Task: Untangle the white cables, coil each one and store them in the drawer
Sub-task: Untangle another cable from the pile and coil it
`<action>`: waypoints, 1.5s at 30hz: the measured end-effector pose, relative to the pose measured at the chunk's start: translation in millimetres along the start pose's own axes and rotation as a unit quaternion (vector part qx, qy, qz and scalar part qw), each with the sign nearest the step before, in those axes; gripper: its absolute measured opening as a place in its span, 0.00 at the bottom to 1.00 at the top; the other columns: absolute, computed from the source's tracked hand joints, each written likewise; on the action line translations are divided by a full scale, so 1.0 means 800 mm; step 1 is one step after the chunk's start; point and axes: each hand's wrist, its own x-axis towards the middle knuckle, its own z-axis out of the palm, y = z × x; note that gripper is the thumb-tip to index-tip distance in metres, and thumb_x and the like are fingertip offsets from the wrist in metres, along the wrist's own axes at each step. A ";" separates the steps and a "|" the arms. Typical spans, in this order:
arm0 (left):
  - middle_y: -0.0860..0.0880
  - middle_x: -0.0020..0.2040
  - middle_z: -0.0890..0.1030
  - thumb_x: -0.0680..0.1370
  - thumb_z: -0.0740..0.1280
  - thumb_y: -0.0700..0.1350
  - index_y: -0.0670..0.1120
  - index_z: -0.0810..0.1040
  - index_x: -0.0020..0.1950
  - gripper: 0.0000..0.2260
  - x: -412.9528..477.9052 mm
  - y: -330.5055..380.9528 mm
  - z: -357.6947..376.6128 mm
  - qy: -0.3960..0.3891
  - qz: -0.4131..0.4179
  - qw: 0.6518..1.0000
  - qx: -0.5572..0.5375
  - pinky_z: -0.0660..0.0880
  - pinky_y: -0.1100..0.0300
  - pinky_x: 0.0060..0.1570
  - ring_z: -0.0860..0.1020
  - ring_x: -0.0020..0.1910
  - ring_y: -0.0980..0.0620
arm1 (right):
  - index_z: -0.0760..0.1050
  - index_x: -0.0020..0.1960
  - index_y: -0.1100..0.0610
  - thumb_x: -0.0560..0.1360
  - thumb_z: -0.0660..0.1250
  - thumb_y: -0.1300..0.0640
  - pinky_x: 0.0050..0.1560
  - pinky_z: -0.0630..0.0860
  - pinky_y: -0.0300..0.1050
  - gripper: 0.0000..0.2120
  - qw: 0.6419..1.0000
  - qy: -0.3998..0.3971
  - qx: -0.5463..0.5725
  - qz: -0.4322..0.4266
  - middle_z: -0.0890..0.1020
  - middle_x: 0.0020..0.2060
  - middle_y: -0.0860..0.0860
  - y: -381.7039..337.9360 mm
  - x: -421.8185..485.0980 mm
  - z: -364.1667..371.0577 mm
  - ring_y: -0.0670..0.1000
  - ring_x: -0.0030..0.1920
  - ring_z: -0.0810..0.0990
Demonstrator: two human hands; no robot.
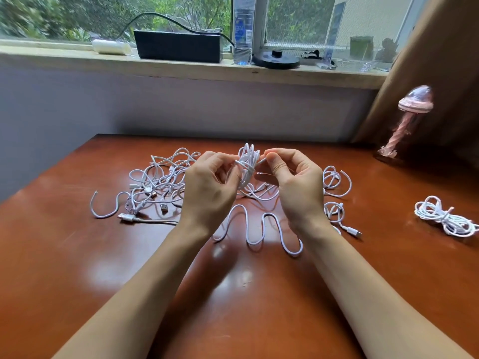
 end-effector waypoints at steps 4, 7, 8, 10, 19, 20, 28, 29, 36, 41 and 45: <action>0.49 0.40 0.79 0.76 0.73 0.39 0.43 0.85 0.49 0.03 -0.001 0.002 0.002 0.005 0.021 0.999 0.027 0.75 0.57 0.37 0.76 0.33 0.54 | 0.80 0.51 0.64 0.81 0.65 0.66 0.41 0.82 0.42 0.05 1.000 0.002 -0.011 -0.016 0.86 0.39 0.53 0.001 -0.001 0.000 0.49 0.39 0.86; 0.50 0.39 0.78 0.76 0.72 0.39 0.43 0.85 0.48 0.02 -0.002 -0.001 -0.001 0.004 0.027 0.999 0.044 0.72 0.62 0.37 0.74 0.33 0.57 | 0.81 0.52 0.63 0.81 0.67 0.66 0.43 0.82 0.42 0.04 0.998 -0.026 -0.051 -0.015 0.86 0.41 0.52 0.006 0.001 -0.001 0.48 0.40 0.85; 0.51 0.40 0.78 0.76 0.72 0.39 0.44 0.84 0.48 0.03 -0.003 -0.001 -0.002 0.001 0.028 0.998 0.049 0.71 0.64 0.38 0.74 0.34 0.58 | 0.81 0.52 0.63 0.81 0.67 0.65 0.44 0.81 0.42 0.04 0.997 -0.035 -0.062 -0.013 0.86 0.43 0.53 0.008 0.002 -0.002 0.48 0.40 0.85; 0.51 0.42 0.79 0.77 0.71 0.40 0.44 0.84 0.49 0.03 -0.003 -0.002 -0.004 -0.006 0.029 0.998 0.056 0.72 0.65 0.40 0.75 0.37 0.60 | 0.82 0.52 0.60 0.81 0.68 0.62 0.45 0.80 0.41 0.04 0.994 -0.045 -0.093 -0.022 0.86 0.46 0.54 0.011 0.003 -0.005 0.47 0.41 0.83; 0.54 0.46 0.80 0.77 0.71 0.40 0.48 0.84 0.54 0.08 0.001 0.001 -0.004 0.001 -0.001 1.000 0.006 0.80 0.55 0.42 0.81 0.38 0.57 | 0.79 0.62 0.54 0.81 0.69 0.58 0.56 0.82 0.56 0.11 0.991 -0.077 -0.090 -0.059 0.81 0.57 0.57 0.009 0.002 -0.003 0.55 0.53 0.84; 0.53 0.46 0.81 0.77 0.71 0.39 0.48 0.84 0.55 0.09 0.001 0.001 -0.004 0.002 -0.008 1.000 -0.002 0.80 0.56 0.42 0.81 0.38 0.56 | 0.78 0.64 0.52 0.80 0.69 0.58 0.57 0.82 0.56 0.13 0.990 -0.079 -0.098 -0.060 0.80 0.58 0.56 0.009 0.002 -0.004 0.55 0.54 0.83; 0.52 0.44 0.83 0.75 0.74 0.39 0.47 0.81 0.50 0.06 -0.001 0.008 0.000 0.000 -0.017 0.999 -0.051 0.78 0.60 0.39 0.83 0.40 0.52 | 0.79 0.64 0.54 0.77 0.73 0.63 0.58 0.77 0.39 0.17 0.942 -0.177 -0.239 -0.154 0.75 0.61 0.52 0.004 0.004 -0.015 0.48 0.58 0.79; 0.52 0.45 0.83 0.76 0.74 0.39 0.47 0.81 0.50 0.05 -0.002 0.008 0.002 -0.002 -0.013 0.998 -0.054 0.78 0.60 0.41 0.83 0.42 0.53 | 0.79 0.65 0.54 0.76 0.73 0.63 0.58 0.77 0.39 0.18 0.937 -0.178 -0.256 -0.159 0.75 0.60 0.52 0.004 0.005 -0.019 0.48 0.58 0.79; 0.53 0.50 0.83 0.76 0.72 0.37 0.47 0.82 0.53 0.08 -0.001 0.022 0.014 -0.051 0.009 0.997 -0.053 0.79 0.62 0.46 0.82 0.47 0.57 | 0.76 0.68 0.56 0.72 0.75 0.65 0.60 0.75 0.36 0.25 0.899 -0.195 -0.347 -0.181 0.74 0.58 0.52 -0.005 0.013 -0.057 0.47 0.55 0.79; 0.54 0.48 0.84 0.76 0.70 0.35 0.46 0.83 0.51 0.08 -0.007 0.055 0.038 -0.121 0.028 0.989 -0.075 0.78 0.65 0.48 0.83 0.46 0.56 | 0.80 0.61 0.56 0.72 0.77 0.63 0.52 0.78 0.39 0.19 0.890 -0.150 -0.381 -0.200 0.77 0.53 0.51 -0.025 0.002 -0.113 0.47 0.48 0.80; 0.53 0.50 0.84 0.74 0.71 0.35 0.45 0.83 0.53 0.10 -0.018 0.083 0.068 -0.171 0.094 0.979 -0.055 0.75 0.66 0.54 0.81 0.49 0.57 | 0.80 0.59 0.53 0.71 0.78 0.60 0.50 0.79 0.42 0.18 0.881 -0.111 -0.419 -0.191 0.78 0.52 0.48 -0.040 -0.008 -0.168 0.46 0.47 0.80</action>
